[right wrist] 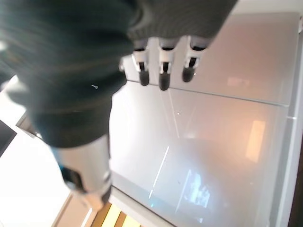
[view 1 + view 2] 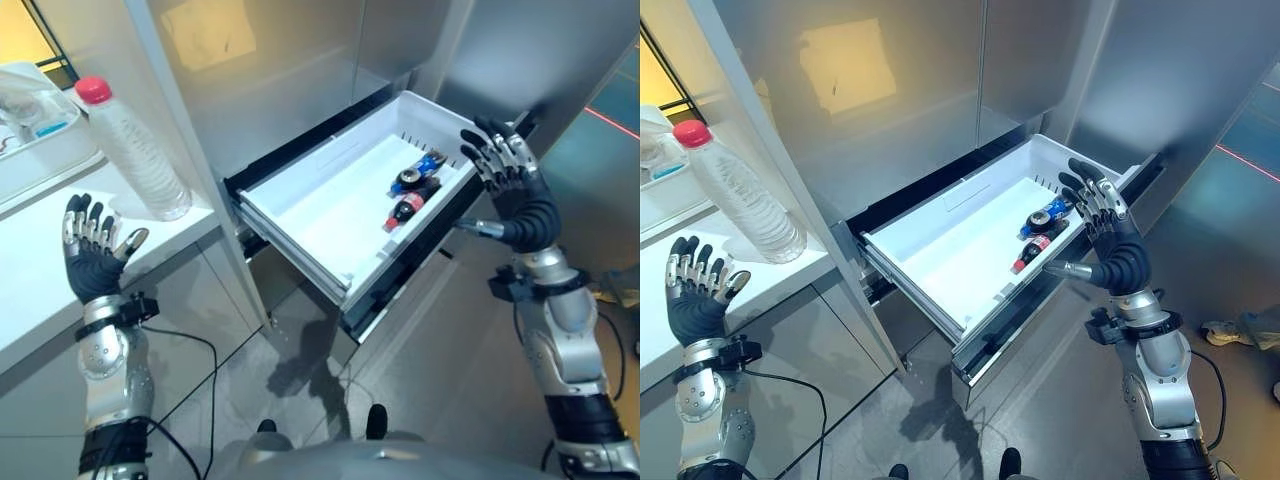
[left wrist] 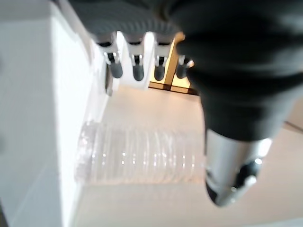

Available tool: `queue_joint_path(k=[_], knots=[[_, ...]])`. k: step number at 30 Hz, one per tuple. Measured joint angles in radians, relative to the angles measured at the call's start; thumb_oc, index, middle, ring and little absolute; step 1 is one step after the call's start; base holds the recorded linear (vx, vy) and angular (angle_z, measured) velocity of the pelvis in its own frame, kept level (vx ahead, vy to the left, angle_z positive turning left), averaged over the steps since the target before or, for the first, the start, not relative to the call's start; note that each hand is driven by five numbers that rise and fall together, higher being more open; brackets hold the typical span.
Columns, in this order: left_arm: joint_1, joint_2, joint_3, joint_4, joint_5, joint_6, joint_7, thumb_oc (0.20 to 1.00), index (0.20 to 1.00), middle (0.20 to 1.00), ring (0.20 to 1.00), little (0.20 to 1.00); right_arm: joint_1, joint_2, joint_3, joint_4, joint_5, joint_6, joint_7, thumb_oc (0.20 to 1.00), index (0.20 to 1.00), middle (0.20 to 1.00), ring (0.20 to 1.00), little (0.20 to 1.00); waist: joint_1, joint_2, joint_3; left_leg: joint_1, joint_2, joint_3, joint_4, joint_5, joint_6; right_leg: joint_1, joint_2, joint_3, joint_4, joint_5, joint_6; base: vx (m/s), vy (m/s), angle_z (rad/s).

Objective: Take the drinks into the refrigerator

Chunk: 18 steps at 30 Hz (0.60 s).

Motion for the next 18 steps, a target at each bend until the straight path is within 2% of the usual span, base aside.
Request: queue_joint_path(k=[10, 15, 18], knots=[[0.01, 0.009, 0.0, 0.003, 0.064, -0.002, 0.038, 1.0, 1.0, 1.0, 1.0, 1.0, -0.001, -0.001, 0.0, 0.0, 0.005, 0.0, 0.003, 1.0, 1.0, 1.0, 1.0, 1.0, 0.001, 0.0, -0.006, 0.001, 0.001, 0.005, 0.0, 0.005, -0.006, 0.005, 0.003, 0.003, -0.014, 0.014, -0.002, 0.01, 0.001, 0.0], [-0.01, 0.092, -0.001, 0.003, 0.155, 0.009, 0.037, 1.0, 1.0, 1.0, 1.0, 1.0, -0.001, -0.001, 0.0, -0.001, 0.026, 0.005, 0.03, 1.0, 1.0, 1.0, 1.0, 1.0, -0.002, 0.001, -0.006, 0.008, 0.002, 0.01, 0.0, 0.005, -0.007, 0.01, 0.004, 0.009, -0.014, 0.015, -0.002, 0.01, 0.001, -0.01], [-0.042, 0.128, -0.004, 0.004, 0.155, 0.018, 0.037, 1.0, 1.0, 1.0, 1.0, 1.0, -0.001, -0.001, 0.006, -0.001, 0.027, 0.008, 0.042, 1.0, 1.0, 1.0, 1.0, 1.0, -0.003, 0.002, -0.01, 0.017, 0.001, 0.02, -0.001, 0.001, -0.004, 0.013, 0.005, 0.017, -0.014, 0.015, -0.002, 0.03, 0.011, -0.08]])
